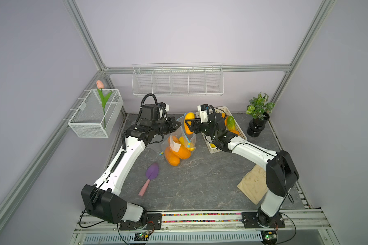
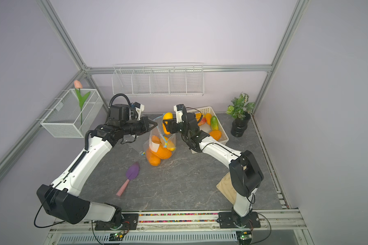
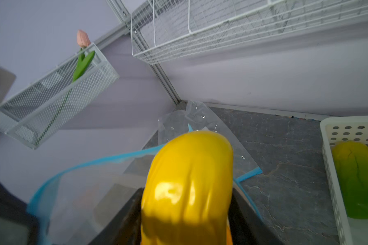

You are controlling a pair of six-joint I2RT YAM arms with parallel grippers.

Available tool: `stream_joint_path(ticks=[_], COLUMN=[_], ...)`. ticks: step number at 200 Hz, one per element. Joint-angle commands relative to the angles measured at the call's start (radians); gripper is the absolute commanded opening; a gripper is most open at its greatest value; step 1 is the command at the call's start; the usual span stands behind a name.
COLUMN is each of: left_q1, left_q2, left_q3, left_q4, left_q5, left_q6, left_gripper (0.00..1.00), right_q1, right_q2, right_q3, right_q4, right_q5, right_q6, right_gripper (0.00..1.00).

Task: Place the mango in a zip-top bag and seal the zipper
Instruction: Place the mango in the zipper food storage bag.

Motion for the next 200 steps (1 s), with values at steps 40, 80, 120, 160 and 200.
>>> stream_joint_path(ticks=[40,80,120,160,200], left_q1=[0.006,0.005,0.005,0.005,0.006], left_q2=[-0.017,-0.033,-0.034,-0.059,-0.062], left_q3=[-0.009,-0.018,-0.012,-0.049,-0.048], left_q4=[0.013,0.013,0.015,0.02,0.001], left_q5=[0.0,-0.01,-0.01,-0.029,-0.04], left_q6=[0.005,0.021,0.026,0.025,0.039], left_gripper=[0.0,0.0,0.0,0.0,0.0], right_q1=[-0.023,-0.16,-0.279,-0.333,-0.356], right_q2=[-0.186,-0.302,-0.176,0.054,0.311], right_q3=[0.006,0.009,0.099,0.242,0.356], right_q4=[-0.188,-0.705,-0.993,-0.898,-0.589], right_q5=[-0.013,0.058,0.111,0.106,0.024], right_q6=[-0.041,-0.023,-0.142,-0.069,0.193], right_gripper=[0.92,0.84,0.83,0.87,0.85])
